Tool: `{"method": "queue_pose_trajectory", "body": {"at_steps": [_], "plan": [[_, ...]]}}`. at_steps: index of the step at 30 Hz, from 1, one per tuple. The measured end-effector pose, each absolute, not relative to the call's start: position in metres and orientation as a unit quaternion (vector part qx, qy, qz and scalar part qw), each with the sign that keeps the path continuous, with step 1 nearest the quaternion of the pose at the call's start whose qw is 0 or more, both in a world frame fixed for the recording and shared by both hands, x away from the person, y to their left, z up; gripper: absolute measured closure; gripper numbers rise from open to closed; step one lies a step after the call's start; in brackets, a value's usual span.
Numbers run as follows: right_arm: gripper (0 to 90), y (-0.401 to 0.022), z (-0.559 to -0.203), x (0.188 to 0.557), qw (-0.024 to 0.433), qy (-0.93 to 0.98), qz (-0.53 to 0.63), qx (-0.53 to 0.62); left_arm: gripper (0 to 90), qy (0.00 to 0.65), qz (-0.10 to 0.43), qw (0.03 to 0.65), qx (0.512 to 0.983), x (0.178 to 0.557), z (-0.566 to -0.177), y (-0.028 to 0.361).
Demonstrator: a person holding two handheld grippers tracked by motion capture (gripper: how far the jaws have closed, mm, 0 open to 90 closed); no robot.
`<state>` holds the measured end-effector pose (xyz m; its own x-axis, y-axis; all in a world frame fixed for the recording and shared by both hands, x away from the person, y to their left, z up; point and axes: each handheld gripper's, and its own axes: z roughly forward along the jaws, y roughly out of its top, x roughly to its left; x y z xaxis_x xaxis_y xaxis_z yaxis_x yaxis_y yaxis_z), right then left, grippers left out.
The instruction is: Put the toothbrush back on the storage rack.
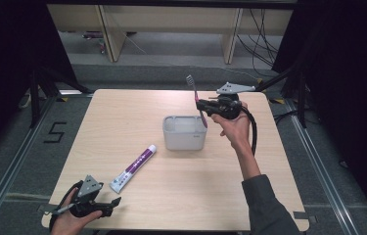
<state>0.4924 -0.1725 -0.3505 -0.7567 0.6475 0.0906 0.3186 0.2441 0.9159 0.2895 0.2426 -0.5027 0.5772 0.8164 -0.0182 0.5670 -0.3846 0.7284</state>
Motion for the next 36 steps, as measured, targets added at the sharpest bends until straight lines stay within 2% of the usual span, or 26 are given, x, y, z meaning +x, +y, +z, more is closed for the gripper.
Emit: {"method": "queue_pose_trajectory", "body": {"at_steps": [24, 26, 31, 32, 33, 36], "plan": [[81.9, -0.169, -0.378, 0.517, 0.146, 0.739, 0.543, 0.371, 15.9, 0.422, 0.173, 0.359, 0.814, 0.289, -0.503, 0.242], [82.0, -0.169, -0.38, 0.52, 0.158, 0.744, 0.54, 0.36, 15.9, 0.42, 0.173, 0.357, 0.816, 0.289, -0.503, 0.242], [82.0, -0.169, -0.389, 0.52, 0.141, 0.742, 0.536, 0.378, 15.9, 0.421, 0.173, 0.355, 0.816, 0.289, -0.503, 0.242], [81.9, -0.171, -0.392, 0.523, 0.153, 0.743, 0.537, 0.369, 15.9, 0.421, 0.173, 0.358, 0.815, 0.289, -0.503, 0.242], [81.9, -0.172, -0.395, 0.521, 0.138, 0.737, 0.537, 0.386, 15.9, 0.42, 0.173, 0.357, 0.816, 0.289, -0.503, 0.242], [81.9, -0.176, -0.399, 0.524, 0.152, 0.74, 0.537, 0.376, 15.9, 0.421, 0.173, 0.354, 0.817, 0.29, -0.503, 0.242]]}}
